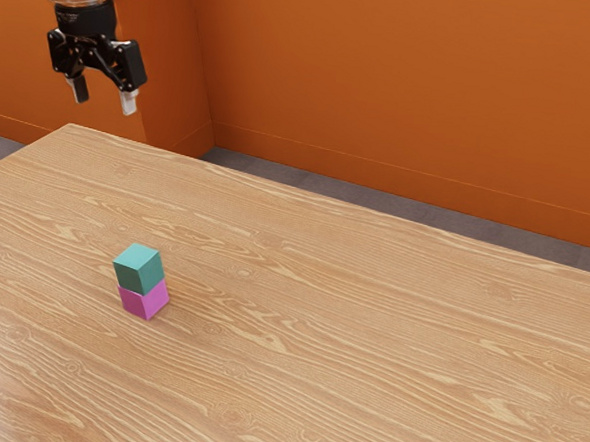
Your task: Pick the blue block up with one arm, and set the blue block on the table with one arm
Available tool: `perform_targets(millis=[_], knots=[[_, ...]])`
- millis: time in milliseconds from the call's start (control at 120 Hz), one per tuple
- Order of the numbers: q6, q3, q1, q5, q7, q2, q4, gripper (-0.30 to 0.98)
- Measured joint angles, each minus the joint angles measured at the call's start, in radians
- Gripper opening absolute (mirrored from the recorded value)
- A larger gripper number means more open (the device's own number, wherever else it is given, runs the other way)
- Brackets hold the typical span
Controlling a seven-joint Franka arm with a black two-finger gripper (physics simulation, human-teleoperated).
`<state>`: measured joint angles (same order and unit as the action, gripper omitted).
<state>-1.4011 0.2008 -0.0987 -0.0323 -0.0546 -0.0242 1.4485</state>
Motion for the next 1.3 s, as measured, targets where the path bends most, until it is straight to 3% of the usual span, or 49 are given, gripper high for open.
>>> perform_targets(millis=[150, 233, 317, 717, 958, 1158, 1300], knots=[[0.005, -0.002, -0.007, 0.005, -0.006, -0.001, -0.001, 0.69], [0.055, -0.014, -0.007, 0.010, -0.008, -0.004, -0.189, 0.69], [0.087, -0.040, -0.001, 0.013, -0.010, 0.003, -0.259, 0.69], [0.091, -0.055, -0.056, 0.013, -0.018, 0.100, -0.270, 0.69], [-0.173, -0.083, -0.020, 0.015, -0.020, 0.034, 0.195, 0.69], [-0.366, -0.115, -0.004, 0.015, -0.023, -0.041, 0.443, 0.69], [-0.455, -0.134, -0.021, 0.014, -0.026, -0.055, 0.512, 0.69]])
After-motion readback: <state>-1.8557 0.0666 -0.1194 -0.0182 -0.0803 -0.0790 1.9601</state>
